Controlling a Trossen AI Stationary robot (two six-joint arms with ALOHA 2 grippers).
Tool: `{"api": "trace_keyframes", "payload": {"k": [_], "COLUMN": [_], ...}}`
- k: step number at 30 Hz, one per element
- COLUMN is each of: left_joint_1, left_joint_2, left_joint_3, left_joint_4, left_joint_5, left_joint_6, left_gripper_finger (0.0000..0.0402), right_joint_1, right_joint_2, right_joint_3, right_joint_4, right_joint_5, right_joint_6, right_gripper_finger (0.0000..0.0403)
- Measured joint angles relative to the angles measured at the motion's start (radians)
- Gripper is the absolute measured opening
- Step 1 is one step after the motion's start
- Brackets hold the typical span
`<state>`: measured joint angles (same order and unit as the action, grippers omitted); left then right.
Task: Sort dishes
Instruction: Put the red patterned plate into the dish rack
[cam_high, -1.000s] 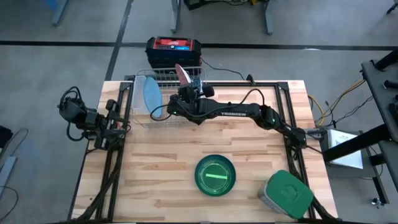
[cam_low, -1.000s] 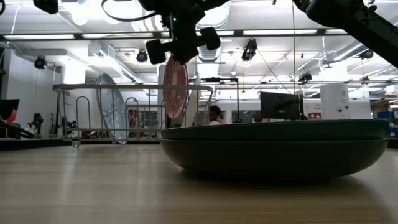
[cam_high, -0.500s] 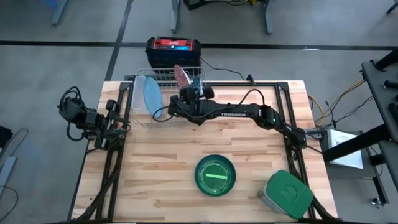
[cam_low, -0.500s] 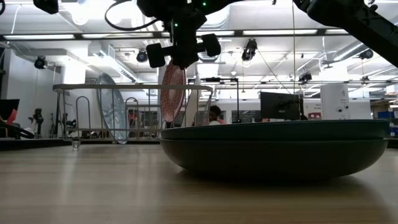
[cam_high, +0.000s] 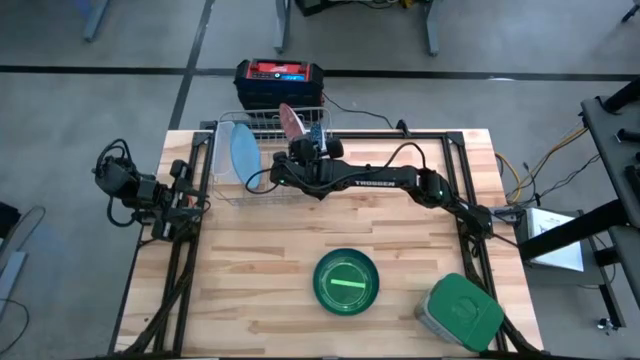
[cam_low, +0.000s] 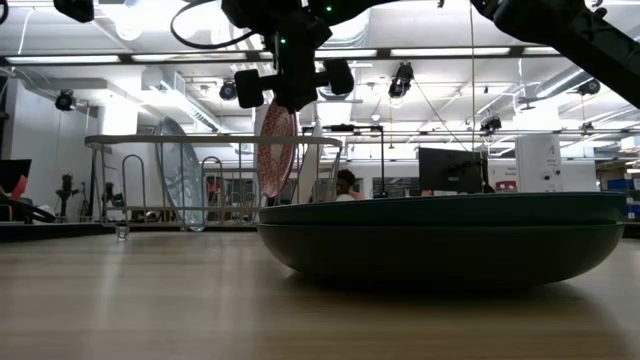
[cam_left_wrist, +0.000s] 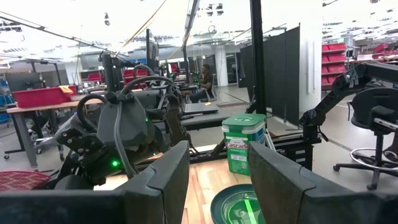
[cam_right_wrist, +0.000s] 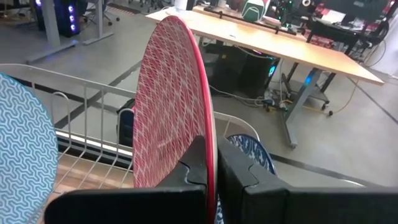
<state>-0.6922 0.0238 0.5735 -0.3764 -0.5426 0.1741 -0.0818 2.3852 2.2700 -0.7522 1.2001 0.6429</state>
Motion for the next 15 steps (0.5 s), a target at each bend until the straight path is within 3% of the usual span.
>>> {"api": "trace_keyframes", "payload": {"k": [15], "left_joint_1": [0.0], "left_joint_2": [0.0], "left_joint_3": [0.0], "left_joint_4": [-0.008], "left_joint_5": [0.0], "left_joint_6": [0.0], "left_gripper_finger": [0.0152], "right_joint_1": [0.004], "right_joint_2": [0.0], "right_joint_3": [-0.001], "right_joint_4": [-0.008], "right_joint_5": [-0.044], "right_joint_6": [0.049], "right_gripper_finger": [0.0001]}}
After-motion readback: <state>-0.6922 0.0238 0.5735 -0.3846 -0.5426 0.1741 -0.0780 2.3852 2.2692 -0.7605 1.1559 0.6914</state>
